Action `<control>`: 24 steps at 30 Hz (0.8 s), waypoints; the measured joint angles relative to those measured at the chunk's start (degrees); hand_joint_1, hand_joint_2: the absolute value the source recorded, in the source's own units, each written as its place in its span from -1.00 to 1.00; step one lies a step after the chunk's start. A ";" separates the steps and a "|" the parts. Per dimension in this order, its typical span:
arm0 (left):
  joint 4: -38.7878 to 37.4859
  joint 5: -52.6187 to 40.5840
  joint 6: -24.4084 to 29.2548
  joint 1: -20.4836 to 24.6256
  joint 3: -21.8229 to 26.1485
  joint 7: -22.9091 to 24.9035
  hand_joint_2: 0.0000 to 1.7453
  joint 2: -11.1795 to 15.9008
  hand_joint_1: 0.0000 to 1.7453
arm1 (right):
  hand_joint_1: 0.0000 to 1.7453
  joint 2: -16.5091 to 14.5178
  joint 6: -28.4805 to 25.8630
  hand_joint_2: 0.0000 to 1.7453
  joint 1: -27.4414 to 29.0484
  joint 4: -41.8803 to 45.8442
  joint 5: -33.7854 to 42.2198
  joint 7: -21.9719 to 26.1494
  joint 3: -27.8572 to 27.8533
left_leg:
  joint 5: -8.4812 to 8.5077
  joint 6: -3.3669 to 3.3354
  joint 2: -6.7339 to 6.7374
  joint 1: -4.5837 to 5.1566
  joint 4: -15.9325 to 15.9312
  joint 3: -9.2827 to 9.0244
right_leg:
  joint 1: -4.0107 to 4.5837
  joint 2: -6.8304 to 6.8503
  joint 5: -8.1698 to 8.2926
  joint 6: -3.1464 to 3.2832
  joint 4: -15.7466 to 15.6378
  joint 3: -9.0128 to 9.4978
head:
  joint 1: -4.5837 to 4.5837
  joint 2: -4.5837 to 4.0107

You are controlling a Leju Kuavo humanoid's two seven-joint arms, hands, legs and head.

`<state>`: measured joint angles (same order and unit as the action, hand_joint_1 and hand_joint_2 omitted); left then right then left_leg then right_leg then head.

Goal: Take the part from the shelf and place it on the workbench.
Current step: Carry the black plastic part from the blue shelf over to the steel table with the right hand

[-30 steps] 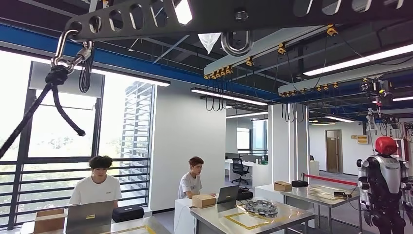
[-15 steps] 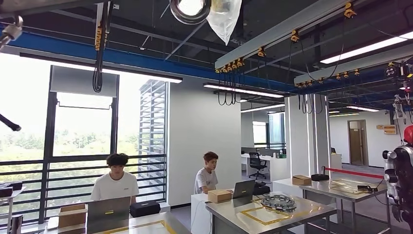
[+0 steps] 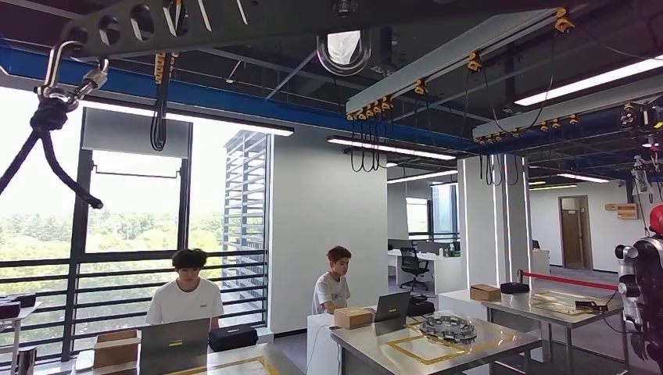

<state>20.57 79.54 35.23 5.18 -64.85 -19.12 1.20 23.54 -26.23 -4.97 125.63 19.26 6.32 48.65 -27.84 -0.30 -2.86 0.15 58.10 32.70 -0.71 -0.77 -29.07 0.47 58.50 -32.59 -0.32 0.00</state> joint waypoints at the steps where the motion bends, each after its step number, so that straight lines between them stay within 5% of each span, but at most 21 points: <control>1: 0.00 0.00 -0.01 0.00 0.00 0.00 1.00 0.00 -1.00 | 1.00 -0.01 0.00 1.00 0.00 0.00 0.00 0.00 0.00 | -0.01 0.01 0.00 0.00 0.00 0.00 | 0.00 0.00 0.00 0.00 -0.03 0.02 | 0.01 0.00; 14: 0.00 0.00 -1.02 0.01 -0.18 -0.02 1.00 0.02 -1.00 | 1.00 -0.26 1.05 1.00 -0.65 0.00 -0.13 0.02 0.01 | -0.10 -0.07 0.00 0.06 0.19 0.02 | -0.13 0.02 0.06 -0.10 -0.22 0.10 | 0.02 0.00; 19: 0.02 -0.12 -1.02 0.07 -0.43 -0.04 1.00 0.07 -1.00 | 1.00 -0.47 1.76 1.00 -1.54 0.13 -1.23 -0.27 -0.02 | 0.81 -1.42 0.08 -0.12 -2.36 -1.57 | -0.26 0.15 0.30 -0.88 -1.39 1.01 | -0.15 0.00; 21: 0.02 -0.15 -1.02 0.12 -0.47 -0.08 1.00 -0.02 -1.00 | 1.00 -0.49 2.03 1.00 -1.93 0.15 -1.56 -0.57 -0.01 | 1.48 -1.37 0.17 -0.70 -4.11 -2.82 | -0.33 0.33 -1.51 -1.14 1.63 -0.34 | 0.02 0.00; 24: 0.02 -0.08 -1.11 0.14 -0.75 -0.11 1.00 -0.08 -1.00 | 1.00 -0.52 2.20 1.00 -2.22 0.10 -2.03 -1.18 0.09 | 1.16 -0.99 0.24 -1.12 -4.23 -3.26 | -0.91 0.40 -4.72 -2.16 10.31 -5.26 | 0.30 0.00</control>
<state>20.59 79.46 34.12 5.31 -65.60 -19.23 1.13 23.02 -24.03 -7.19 125.74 17.23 5.14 48.74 -26.68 -1.28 -2.62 -0.96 53.87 29.44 -1.62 -0.37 -33.79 -1.68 68.81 -37.85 -0.03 0.00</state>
